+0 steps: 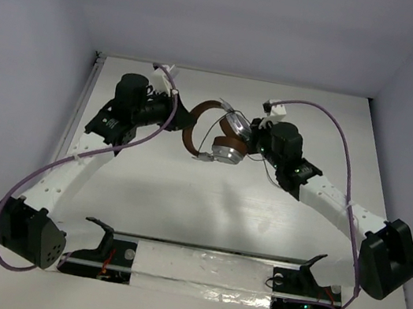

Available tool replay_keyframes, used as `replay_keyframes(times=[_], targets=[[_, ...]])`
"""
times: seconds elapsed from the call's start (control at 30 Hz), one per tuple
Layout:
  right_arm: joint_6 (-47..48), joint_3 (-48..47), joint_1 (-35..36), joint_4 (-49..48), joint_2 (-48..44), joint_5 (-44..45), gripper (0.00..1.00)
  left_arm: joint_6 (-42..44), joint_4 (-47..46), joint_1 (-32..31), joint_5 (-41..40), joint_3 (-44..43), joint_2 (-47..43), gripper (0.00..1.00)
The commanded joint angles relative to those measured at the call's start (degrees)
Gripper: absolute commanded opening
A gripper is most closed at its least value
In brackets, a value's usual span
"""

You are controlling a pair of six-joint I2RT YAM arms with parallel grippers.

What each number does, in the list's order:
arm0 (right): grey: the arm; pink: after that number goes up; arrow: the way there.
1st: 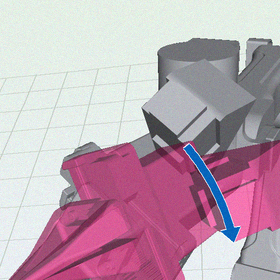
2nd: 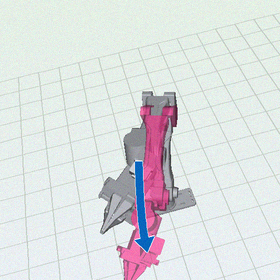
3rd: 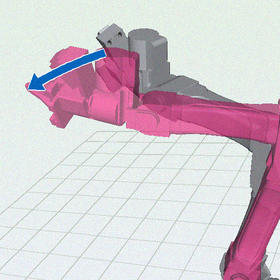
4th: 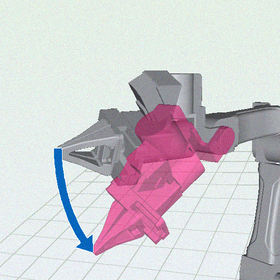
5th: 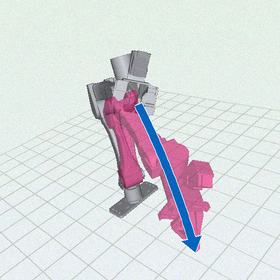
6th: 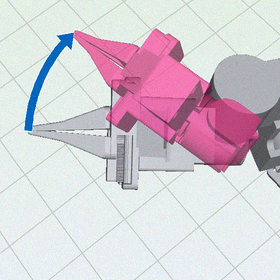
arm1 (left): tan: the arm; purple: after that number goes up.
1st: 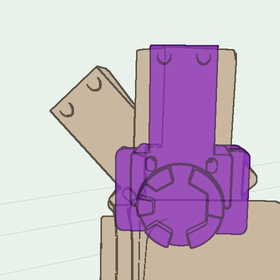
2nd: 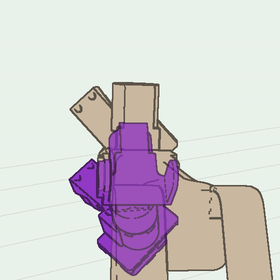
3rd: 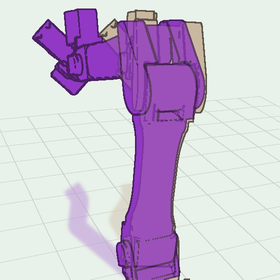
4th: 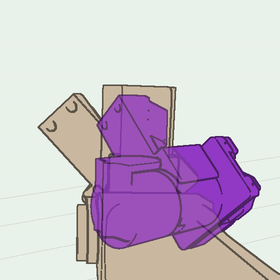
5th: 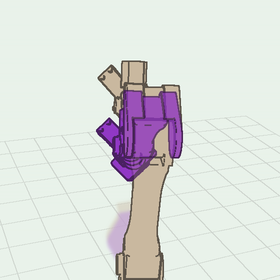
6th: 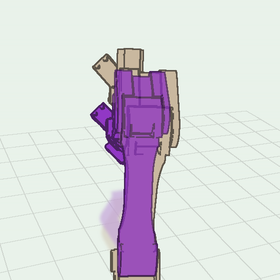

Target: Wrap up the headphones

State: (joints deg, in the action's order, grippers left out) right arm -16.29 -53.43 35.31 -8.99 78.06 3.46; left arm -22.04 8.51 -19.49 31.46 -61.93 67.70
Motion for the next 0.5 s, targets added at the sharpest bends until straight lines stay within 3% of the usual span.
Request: replay_keyframes(times=[0.0, 0.17, 0.3, 0.47], targets=[[-1.46, 1.83, -0.85, -11.47, -0.37, -12.66, 0.01, -2.30, -3.77, 0.15, 1.85, -7.14, -1.61, 0.00], [-4.53, 4.56, -1.38, -23.50, 4.36, -21.91, 0.04, -3.70, -2.54, 0.15, 2.20, -12.15, -0.82, 0.00], [-5.50, 3.86, -1.91, -27.55, 8.41, -29.02, 0.13, -5.11, -2.97, 0.68, 2.29, -13.30, -0.99, 0.00], [-7.26, 2.89, -1.91, -31.60, 12.20, -31.76, 0.19, -6.69, -3.33, 0.68, 3.08, -14.70, -0.99, 0.00]])
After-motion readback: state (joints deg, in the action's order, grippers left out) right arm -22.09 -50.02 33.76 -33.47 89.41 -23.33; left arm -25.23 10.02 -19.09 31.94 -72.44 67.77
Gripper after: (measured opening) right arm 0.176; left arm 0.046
